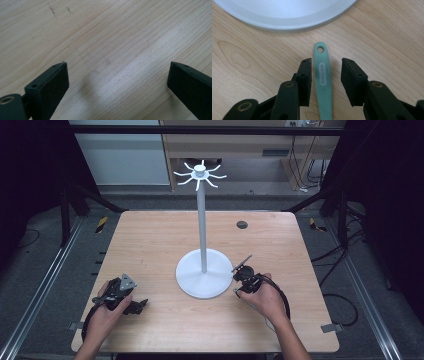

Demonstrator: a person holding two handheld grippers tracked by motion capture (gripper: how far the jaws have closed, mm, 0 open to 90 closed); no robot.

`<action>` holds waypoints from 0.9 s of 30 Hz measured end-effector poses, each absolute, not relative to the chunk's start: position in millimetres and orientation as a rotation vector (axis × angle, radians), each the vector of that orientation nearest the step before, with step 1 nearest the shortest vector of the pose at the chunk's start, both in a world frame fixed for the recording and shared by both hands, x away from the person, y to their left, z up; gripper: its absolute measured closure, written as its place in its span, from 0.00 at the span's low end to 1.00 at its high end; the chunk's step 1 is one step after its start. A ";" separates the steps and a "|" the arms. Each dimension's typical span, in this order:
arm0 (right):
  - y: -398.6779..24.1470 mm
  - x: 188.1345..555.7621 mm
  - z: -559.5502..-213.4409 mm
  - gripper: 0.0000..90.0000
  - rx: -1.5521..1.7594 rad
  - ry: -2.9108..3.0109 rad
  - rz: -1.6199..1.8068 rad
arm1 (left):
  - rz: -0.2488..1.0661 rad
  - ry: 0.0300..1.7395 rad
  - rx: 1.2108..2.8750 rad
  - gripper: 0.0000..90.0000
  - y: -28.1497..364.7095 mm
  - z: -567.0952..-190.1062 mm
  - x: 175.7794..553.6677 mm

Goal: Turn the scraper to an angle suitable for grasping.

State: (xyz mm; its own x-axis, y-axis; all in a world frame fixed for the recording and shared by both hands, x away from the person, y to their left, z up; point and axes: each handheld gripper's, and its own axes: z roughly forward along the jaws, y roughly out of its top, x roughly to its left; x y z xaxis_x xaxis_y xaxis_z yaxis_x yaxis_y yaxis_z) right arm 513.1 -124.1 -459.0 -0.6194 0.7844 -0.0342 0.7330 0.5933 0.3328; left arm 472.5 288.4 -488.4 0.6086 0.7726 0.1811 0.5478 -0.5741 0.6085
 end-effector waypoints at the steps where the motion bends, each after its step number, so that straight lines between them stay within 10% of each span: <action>1: -124.5 513.5 -459.8 0.69 1.265 2.648 0.430 | 0.596 1.042 2.333 0.04 288.4 -488.4 472.5; 27: -122.2 517.0 -467.9 0.82 1.254 2.690 0.403 | 0.598 1.045 2.327 0.04 288.9 -488.6 472.4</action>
State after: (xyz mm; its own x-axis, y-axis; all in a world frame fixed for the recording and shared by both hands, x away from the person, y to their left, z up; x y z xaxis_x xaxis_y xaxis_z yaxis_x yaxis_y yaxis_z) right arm 517.0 -122.2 -467.9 -0.6403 0.7679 -0.0192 0.7285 0.6151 0.3015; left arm 472.4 288.9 -488.6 0.6057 0.7751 0.1801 0.5478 -0.5703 0.6122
